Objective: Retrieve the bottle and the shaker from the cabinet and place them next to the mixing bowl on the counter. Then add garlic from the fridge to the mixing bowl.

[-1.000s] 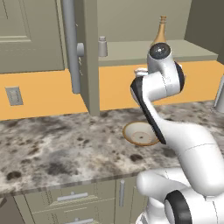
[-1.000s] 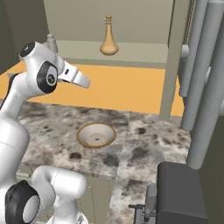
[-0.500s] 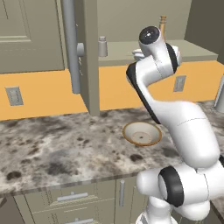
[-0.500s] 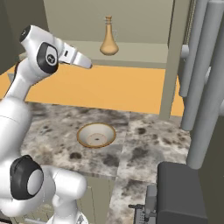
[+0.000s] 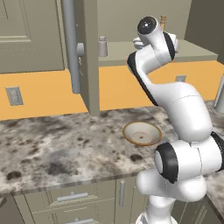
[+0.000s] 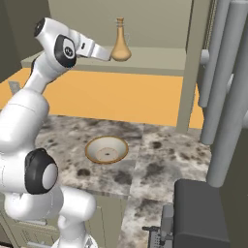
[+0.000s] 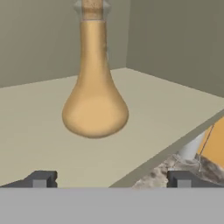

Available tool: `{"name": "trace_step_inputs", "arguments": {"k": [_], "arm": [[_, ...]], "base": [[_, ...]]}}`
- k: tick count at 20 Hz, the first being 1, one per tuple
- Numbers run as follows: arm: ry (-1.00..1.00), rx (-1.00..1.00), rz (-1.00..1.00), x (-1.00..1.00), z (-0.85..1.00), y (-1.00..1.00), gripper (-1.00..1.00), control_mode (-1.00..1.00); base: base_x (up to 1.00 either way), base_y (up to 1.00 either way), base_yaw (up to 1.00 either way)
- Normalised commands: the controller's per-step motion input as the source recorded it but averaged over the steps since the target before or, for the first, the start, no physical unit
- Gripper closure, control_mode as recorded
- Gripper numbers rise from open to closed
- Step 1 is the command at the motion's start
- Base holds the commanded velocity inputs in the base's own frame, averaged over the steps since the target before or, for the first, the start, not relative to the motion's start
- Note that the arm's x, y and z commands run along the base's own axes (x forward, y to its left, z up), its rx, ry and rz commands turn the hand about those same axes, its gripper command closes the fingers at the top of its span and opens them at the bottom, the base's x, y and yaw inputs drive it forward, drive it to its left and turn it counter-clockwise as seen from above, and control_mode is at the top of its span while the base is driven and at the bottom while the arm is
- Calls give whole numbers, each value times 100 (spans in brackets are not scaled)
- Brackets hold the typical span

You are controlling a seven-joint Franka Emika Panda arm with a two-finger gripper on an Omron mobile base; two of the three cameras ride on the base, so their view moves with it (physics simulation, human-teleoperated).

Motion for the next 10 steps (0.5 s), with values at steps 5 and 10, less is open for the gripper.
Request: {"name": "trace_step_inputs", "arguments": {"k": [5, 10], "arm": [[-4, -2, 0, 32, 30, -20, -100, -100], [-2, 0, 0, 50, 24, -3, -100, -100]], "base": [[0, 0, 0], [0, 0, 0]]}}
